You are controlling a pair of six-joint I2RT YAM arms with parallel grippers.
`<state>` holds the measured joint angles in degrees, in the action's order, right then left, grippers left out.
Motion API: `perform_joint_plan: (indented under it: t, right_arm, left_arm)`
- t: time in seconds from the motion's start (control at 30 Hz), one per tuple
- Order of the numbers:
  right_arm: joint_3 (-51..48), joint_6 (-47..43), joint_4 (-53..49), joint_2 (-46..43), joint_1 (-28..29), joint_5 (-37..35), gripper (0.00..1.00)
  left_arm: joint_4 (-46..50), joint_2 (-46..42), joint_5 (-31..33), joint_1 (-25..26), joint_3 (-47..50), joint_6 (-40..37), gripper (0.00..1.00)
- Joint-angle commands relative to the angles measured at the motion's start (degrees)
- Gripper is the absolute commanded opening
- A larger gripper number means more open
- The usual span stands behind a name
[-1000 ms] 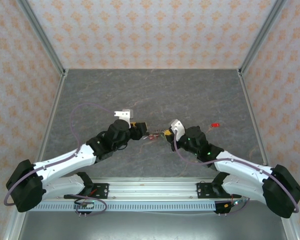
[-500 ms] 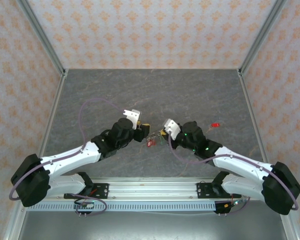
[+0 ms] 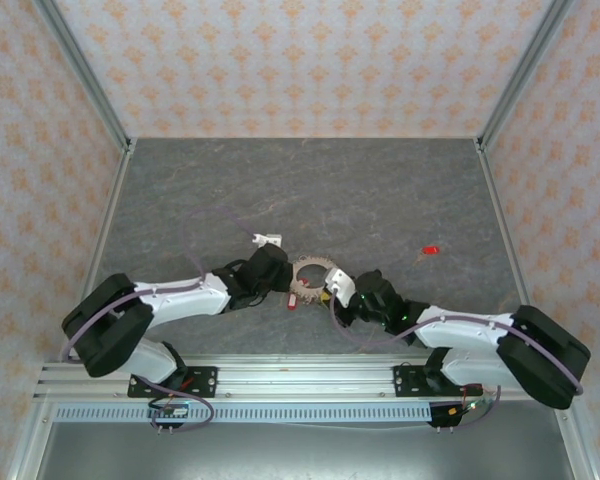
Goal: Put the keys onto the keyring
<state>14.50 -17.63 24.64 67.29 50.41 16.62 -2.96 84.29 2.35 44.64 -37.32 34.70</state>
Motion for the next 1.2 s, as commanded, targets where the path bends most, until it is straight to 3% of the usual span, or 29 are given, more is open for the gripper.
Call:
perform_joint_plan:
  t: [0.0,0.2,0.4,0.63,0.9,1.17]
  right_arm:
    - [-2.0,8.1,11.6,2.9,-0.7,-2.2,0.0]
    - [-3.8,10.0,15.2,4.6,-1.9,-5.9,0.0]
    - [-3.6,9.4,14.1,-2.1,-3.4,-7.0,0.0]
    - [0.1,5.1,6.0,-11.4,-5.0,-6.3,0.0]
    - [5.5,0.0,-1.5,-14.9,-5.9,-0.8,0.0]
    - [12.9,-8.0,-11.0,-16.0,-6.2,7.3,0.0]
  left_arm:
    - [1.4,3.3,-4.0,0.3,-2.6,4.1,0.26]
    - [1.3,8.3,-8.6,0.3,-4.9,5.0,0.19]
    - [-0.6,5.0,-5.6,0.4,-4.0,6.6,0.2]
    - [-0.7,-5.6,0.8,0.3,-3.3,3.9,0.25]
    - [-3.0,-19.6,6.8,0.2,0.3,0.2,0.28]
    - [-6.0,-31.8,9.4,0.2,4.3,-11.7,0.34]
